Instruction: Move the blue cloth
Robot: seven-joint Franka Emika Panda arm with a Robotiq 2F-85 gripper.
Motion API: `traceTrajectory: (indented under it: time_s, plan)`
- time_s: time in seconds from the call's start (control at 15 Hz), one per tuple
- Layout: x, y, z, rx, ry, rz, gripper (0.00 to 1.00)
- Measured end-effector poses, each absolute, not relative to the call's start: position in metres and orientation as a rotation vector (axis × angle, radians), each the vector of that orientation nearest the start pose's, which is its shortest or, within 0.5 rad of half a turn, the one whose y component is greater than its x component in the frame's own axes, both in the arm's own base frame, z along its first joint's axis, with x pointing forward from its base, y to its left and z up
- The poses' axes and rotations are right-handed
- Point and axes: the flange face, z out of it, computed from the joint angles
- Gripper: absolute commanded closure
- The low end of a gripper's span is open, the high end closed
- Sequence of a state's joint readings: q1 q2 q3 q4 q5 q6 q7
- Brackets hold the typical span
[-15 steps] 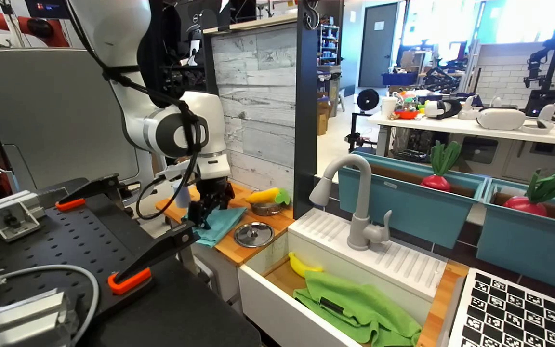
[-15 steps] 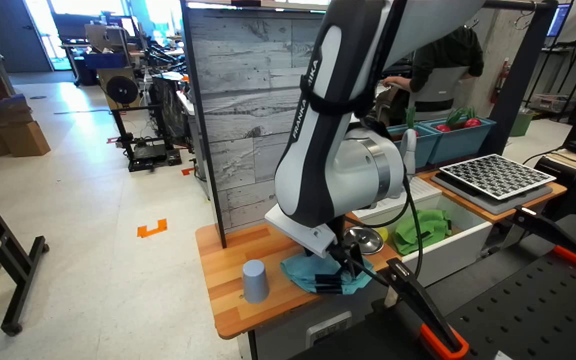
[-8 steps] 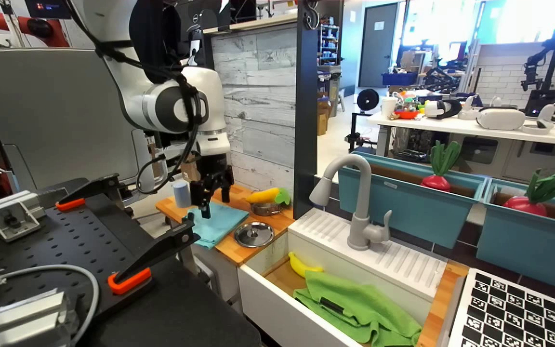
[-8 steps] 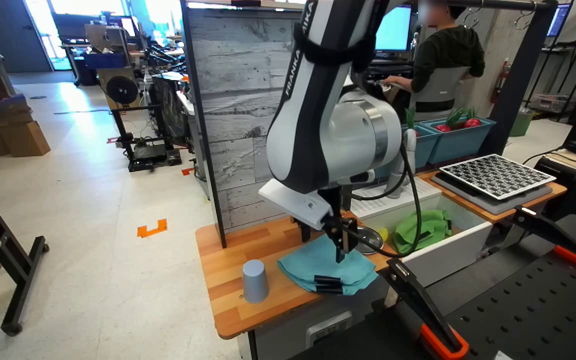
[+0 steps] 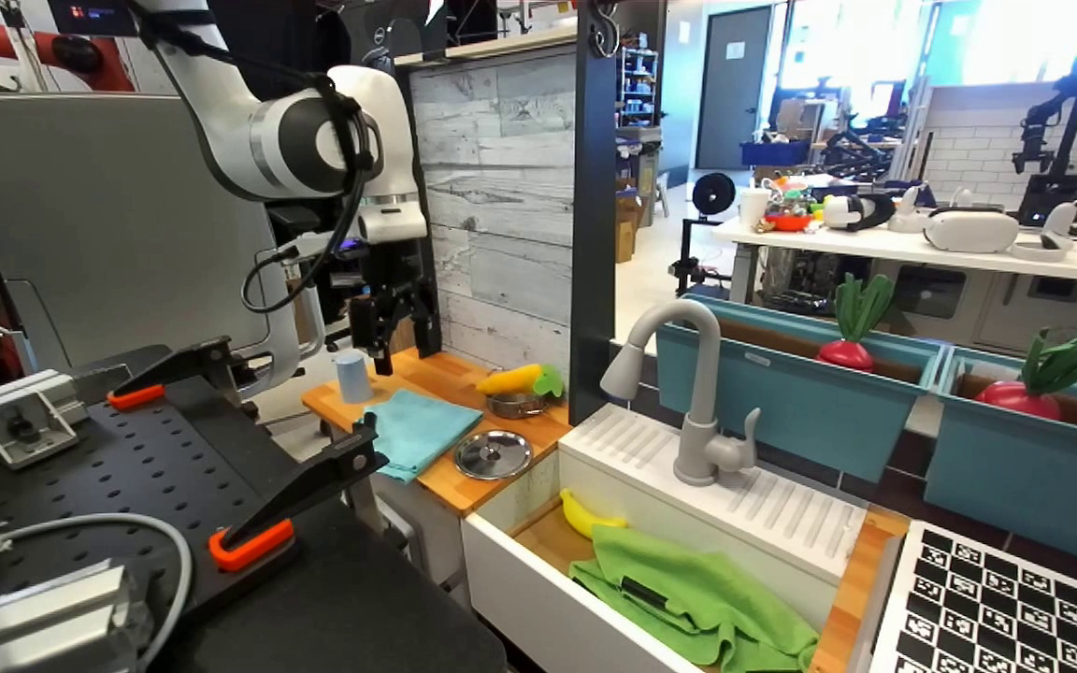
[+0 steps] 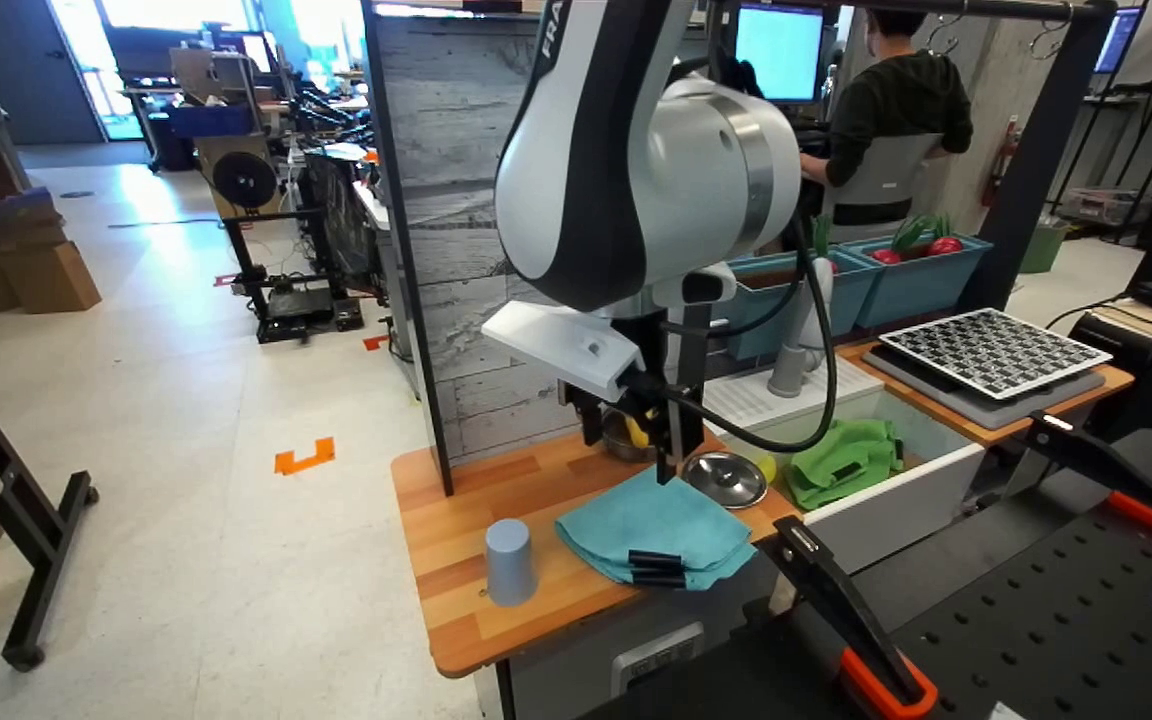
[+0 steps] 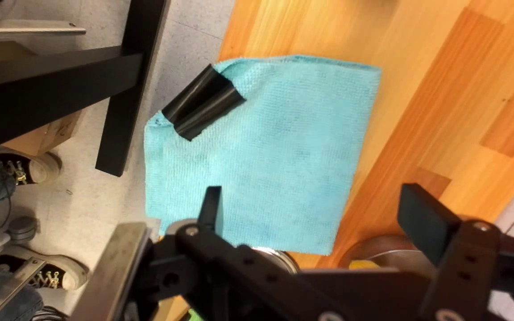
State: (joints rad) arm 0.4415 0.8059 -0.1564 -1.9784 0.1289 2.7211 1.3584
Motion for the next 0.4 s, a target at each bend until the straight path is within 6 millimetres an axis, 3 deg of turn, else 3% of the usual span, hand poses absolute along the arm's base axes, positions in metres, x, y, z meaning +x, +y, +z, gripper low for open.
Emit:
traceTrajectory:
  time_s: [0.4]
  plan:
    - [0.5588,0.1509,0.0492,-2.706,1.759,-0.016,0.0]
